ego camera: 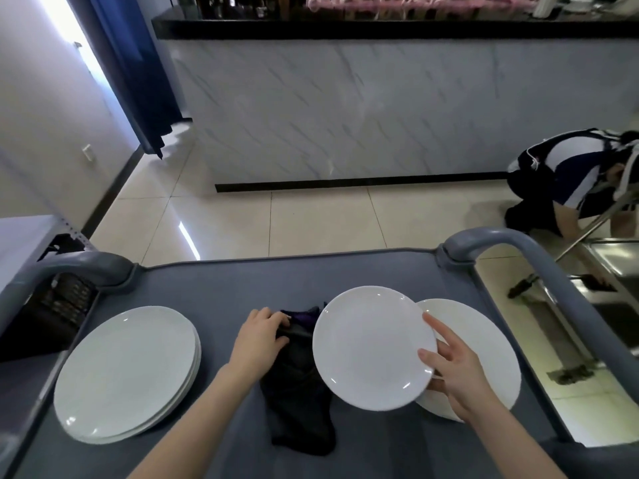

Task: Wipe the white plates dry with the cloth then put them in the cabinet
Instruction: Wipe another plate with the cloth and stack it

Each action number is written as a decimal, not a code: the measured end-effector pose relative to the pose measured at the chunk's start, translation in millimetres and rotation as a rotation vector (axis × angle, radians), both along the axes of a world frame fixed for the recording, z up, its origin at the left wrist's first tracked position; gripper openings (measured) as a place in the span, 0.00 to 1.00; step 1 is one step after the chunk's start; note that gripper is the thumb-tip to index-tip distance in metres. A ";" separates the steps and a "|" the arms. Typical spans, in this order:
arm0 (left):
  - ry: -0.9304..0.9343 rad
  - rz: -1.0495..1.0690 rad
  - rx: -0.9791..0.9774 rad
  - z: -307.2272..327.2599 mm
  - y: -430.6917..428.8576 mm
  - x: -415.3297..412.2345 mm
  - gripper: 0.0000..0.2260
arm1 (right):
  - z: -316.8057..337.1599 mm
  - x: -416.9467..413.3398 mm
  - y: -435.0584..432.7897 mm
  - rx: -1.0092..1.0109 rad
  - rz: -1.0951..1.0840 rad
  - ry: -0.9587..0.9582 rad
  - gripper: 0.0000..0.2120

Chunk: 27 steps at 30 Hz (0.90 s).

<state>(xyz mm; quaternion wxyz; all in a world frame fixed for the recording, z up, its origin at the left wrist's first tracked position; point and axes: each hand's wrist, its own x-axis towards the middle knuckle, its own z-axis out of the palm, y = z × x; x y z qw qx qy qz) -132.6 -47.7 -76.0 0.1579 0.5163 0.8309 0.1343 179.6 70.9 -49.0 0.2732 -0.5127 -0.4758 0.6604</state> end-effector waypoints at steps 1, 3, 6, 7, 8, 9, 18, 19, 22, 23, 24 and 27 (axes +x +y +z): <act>0.000 0.011 0.003 -0.3 -0.5 -2.7 0.10 | 0.1 0.8 -0.2 -0.001 0.001 0.003 0.27; -0.031 0.036 0.016 2.2 -3.4 -6.8 0.07 | 1.5 1.0 -1.0 0.003 0.004 0.007 0.27; -0.203 0.134 0.142 15.2 -11.3 -7.9 0.03 | 5.4 -2.0 -1.9 0.013 0.009 0.012 0.27; -0.279 0.173 0.198 22.4 -14.8 -7.2 0.04 | 6.8 -3.7 -2.3 0.014 0.014 0.016 0.27; -0.344 0.208 0.248 30.3 -18.6 -6.5 0.06 | 8.4 -5.6 -2.6 0.013 0.021 0.020 0.27; -0.388 0.234 0.289 39.0 -21.5 -5.7 0.07 | 10.2 -8.0 -3.0 0.013 0.030 0.023 0.27; -0.371 0.356 0.558 109.3 -15.9 35.6 0.12 | 26.5 -31.5 -15.9 0.038 0.116 0.070 0.24; -0.402 0.292 0.550 111.9 -13.1 45.2 0.13 | 28.2 -34.3 -18.3 0.036 0.130 0.080 0.22; -0.541 -0.116 0.296 108.2 -10.4 82.1 0.18 | 31.9 -41.8 -25.0 0.017 0.134 0.118 0.20; -0.488 -0.249 0.175 102.2 -10.3 91.6 0.20 | 32.8 -43.2 -26.8 0.012 0.130 0.131 0.20; -0.368 -0.341 0.114 95.2 -11.4 96.6 0.22 | 33.3 -43.5 -28.2 0.008 0.125 0.139 0.20; -0.060 -0.315 0.346 79.0 -25.5 92.0 0.24 | 31.8 -39.1 -29.4 -0.018 0.090 0.153 0.21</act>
